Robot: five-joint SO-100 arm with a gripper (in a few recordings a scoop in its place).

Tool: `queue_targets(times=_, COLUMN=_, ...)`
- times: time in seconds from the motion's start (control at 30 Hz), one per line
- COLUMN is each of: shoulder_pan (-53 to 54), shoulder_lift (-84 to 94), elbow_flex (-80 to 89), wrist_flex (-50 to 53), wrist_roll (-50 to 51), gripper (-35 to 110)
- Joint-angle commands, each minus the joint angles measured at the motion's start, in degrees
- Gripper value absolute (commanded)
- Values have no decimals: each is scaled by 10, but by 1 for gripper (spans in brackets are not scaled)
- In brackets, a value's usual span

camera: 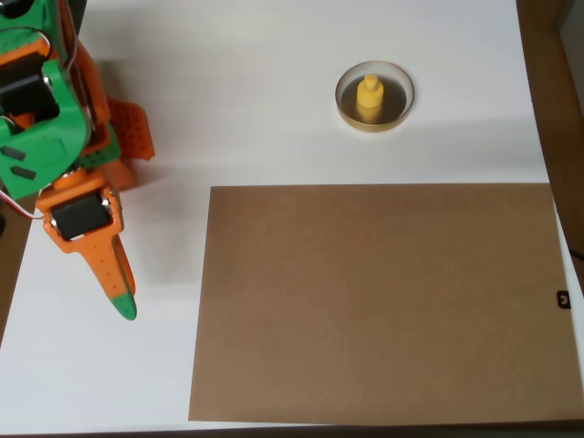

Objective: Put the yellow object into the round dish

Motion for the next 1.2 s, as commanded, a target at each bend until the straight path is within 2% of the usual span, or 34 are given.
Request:
queue_targets(times=0.0, shoulder_pan=10, shoulder_lift=9, elbow_flex=5, wrist_flex=0, wrist_roll=10, gripper=18)
queue_targets(times=0.33, shoulder_pan=40, shoulder_lift=10, elbow_flex=25, wrist_flex=-27, wrist_roll=46, gripper=11)
queue_targets(times=0.47, shoulder_pan=33, shoulder_lift=10, elbow_flex=25, wrist_flex=-27, wrist_roll=39, gripper=0)
queue_targets(times=1.17, shoulder_pan=44, shoulder_lift=10, elbow_flex=25, wrist_flex=-27, wrist_roll=49, gripper=0)
